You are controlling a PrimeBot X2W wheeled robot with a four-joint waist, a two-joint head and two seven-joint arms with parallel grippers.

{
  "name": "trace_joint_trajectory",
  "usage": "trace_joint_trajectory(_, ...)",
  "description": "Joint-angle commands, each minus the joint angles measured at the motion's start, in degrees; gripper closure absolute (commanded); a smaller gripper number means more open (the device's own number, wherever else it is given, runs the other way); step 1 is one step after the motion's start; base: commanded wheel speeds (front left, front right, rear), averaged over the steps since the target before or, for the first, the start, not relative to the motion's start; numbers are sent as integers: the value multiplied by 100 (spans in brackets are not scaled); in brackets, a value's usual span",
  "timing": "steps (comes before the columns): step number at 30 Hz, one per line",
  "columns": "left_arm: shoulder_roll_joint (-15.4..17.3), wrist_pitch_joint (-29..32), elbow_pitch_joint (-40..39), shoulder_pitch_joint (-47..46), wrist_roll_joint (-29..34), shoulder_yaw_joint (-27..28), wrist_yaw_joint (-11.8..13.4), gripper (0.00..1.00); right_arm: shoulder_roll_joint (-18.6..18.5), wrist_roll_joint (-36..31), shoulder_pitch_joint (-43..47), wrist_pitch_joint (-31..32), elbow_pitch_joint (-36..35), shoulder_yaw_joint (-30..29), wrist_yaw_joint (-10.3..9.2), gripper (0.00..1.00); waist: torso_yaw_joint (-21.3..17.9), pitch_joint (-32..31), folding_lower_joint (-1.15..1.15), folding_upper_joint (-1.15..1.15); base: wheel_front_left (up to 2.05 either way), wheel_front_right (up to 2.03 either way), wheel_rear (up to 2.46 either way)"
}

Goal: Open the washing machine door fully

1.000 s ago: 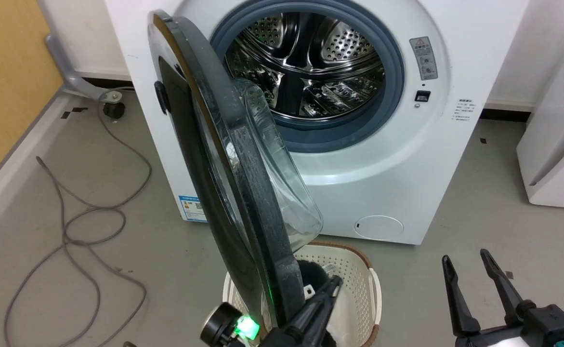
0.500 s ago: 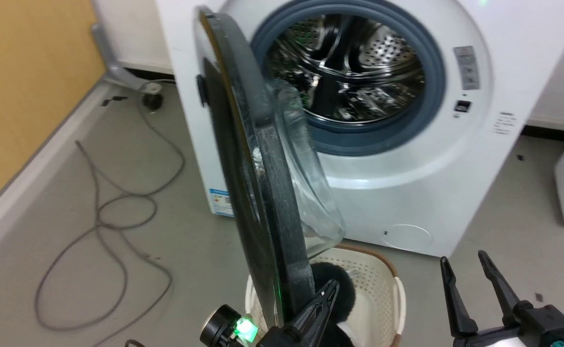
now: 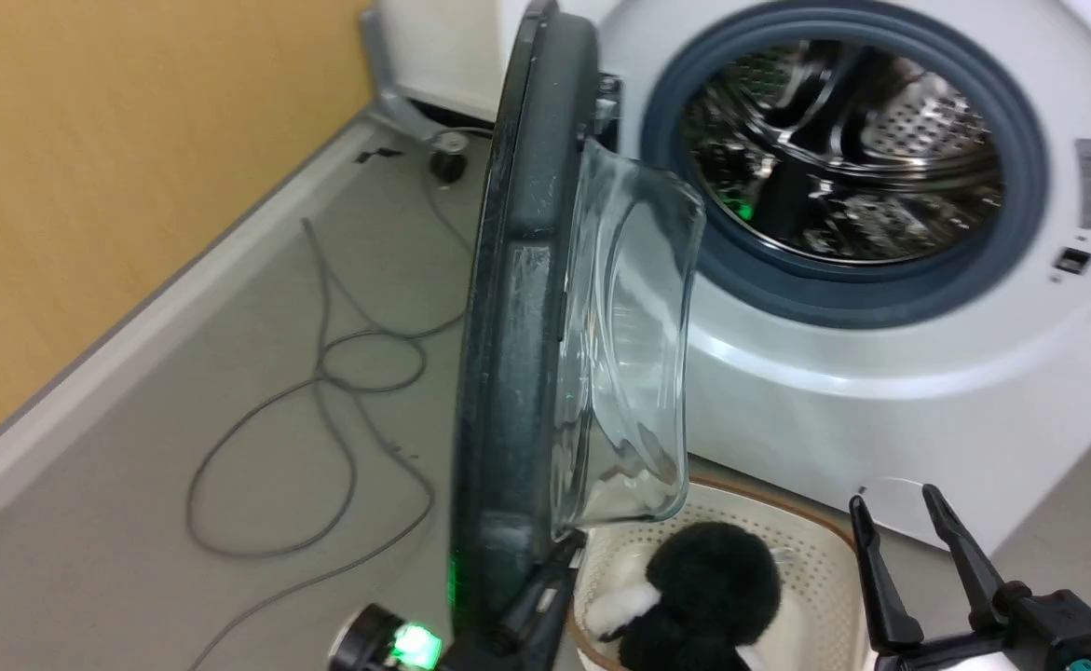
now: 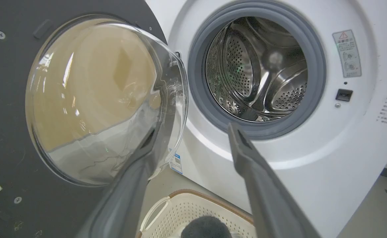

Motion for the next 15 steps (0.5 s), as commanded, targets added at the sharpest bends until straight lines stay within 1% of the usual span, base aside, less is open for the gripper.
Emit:
trace_joint_trajectory(1,75,-25,-44,87,-17,99,62,100,19,29,34,-26,-22,1,5,0,191,21,0,0,0,0,0)
trace_joint_trajectory(2,153,-25,-127,200,-64,293,175,100,19,33,17,-26,-25,9,5,0,346,47,0,0,0,0,0)
trace_joint_trajectory(7,198,-25,-176,277,-182,638,343,100,19,22,-22,-26,-24,26,5,0,430,80,0,0,0,0,0)
trace_joint_trajectory(10,259,-25,-149,219,-231,876,400,100,19,10,-35,-26,-33,44,5,0,435,112,0,0,0,0,0)
trace_joint_trajectory(15,371,-25,-53,88,-369,1430,534,100,19,-38,-73,-26,-14,79,5,0,314,182,0,0,0,0,0)
